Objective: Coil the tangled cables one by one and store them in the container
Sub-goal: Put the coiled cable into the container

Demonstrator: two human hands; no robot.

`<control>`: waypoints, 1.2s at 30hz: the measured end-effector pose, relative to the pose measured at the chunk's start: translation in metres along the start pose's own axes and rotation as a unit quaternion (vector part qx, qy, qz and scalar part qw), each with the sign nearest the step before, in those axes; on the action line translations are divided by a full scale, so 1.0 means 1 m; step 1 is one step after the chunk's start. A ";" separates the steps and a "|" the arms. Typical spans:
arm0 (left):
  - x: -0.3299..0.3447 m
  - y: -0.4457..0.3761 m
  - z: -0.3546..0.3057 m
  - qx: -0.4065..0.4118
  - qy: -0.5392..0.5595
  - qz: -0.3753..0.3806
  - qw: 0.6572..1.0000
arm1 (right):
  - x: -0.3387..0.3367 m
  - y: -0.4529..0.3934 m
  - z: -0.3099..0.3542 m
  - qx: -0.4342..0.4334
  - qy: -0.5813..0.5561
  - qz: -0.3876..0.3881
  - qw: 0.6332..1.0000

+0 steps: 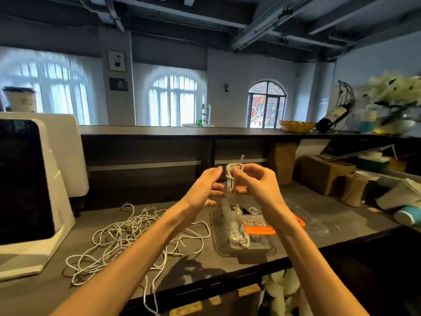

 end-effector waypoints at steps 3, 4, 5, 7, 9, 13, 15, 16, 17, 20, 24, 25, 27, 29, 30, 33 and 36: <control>-0.004 -0.027 0.008 -0.009 -0.023 -0.036 0.999 | -0.026 -0.035 -0.025 0.037 0.092 -0.022 0.995; -0.005 -0.033 0.012 -0.014 -0.034 -0.033 0.999 | -0.031 -0.046 -0.034 0.045 0.134 -0.023 0.990; -0.004 -0.042 0.016 -0.017 -0.047 -0.023 0.999 | -0.036 -0.058 -0.046 0.054 0.174 -0.022 0.983; -0.003 -0.054 0.025 -0.021 -0.069 -0.005 0.997 | -0.037 -0.078 -0.070 0.072 0.252 -0.007 0.965; -0.005 -0.065 0.032 -0.022 -0.076 -0.002 0.997 | -0.031 -0.094 -0.096 0.101 0.319 0.025 0.942; -0.012 -0.083 0.044 -0.019 -0.080 -0.011 0.997 | -0.008 -0.117 -0.145 0.149 0.426 0.092 0.888; -0.020 -0.090 0.051 -0.020 -0.087 -0.020 0.996 | 0.001 -0.124 -0.163 0.160 0.452 0.110 0.871; -0.025 -0.094 0.054 -0.021 -0.090 -0.023 0.995 | 0.006 -0.128 -0.169 0.163 0.458 0.118 0.866; -0.030 -0.096 0.056 -0.023 -0.092 -0.026 0.995 | 0.010 -0.130 -0.174 0.164 0.467 0.124 0.860; -0.044 -0.099 0.058 -0.033 -0.093 -0.034 0.995 | 0.013 -0.136 -0.176 0.161 0.491 0.121 0.847; -0.057 -0.093 0.056 -0.036 -0.087 -0.034 0.995 | 0.012 -0.137 -0.160 0.143 0.481 0.104 0.859; -0.058 -0.090 0.054 -0.035 -0.085 -0.031 0.995 | 0.012 -0.134 -0.150 0.134 0.475 0.102 0.864; -0.057 -0.082 0.045 -0.031 -0.087 -0.024 0.995 | 0.013 -0.127 -0.128 0.115 0.461 0.108 0.873; -0.054 -0.072 0.033 -0.027 -0.090 -0.021 0.995 | 0.015 -0.116 -0.100 0.089 0.442 0.120 0.885; -0.052 -0.067 0.026 -0.024 -0.089 -0.018 0.996 | 0.018 -0.110 -0.086 0.075 0.432 0.129 0.889; -0.051 -0.042 0.004 -0.003 -0.095 -0.009 0.995 | 0.030 -0.082 -0.041 0.017 0.409 0.154 0.899; -0.063 -0.006 -0.003 0.006 -0.127 -0.015 0.992 | 0.059 -0.033 -0.012 -0.035 0.380 0.226 0.896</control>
Point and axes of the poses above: each hand's wrist, its own y-axis away from the middle knuckle, its own x-axis out of the palm, z = x × y, the point moved 6 cm from there along -y, towards the middle knuckle, and after that the axes turned 12 degrees about y, right-handed, at the moved point
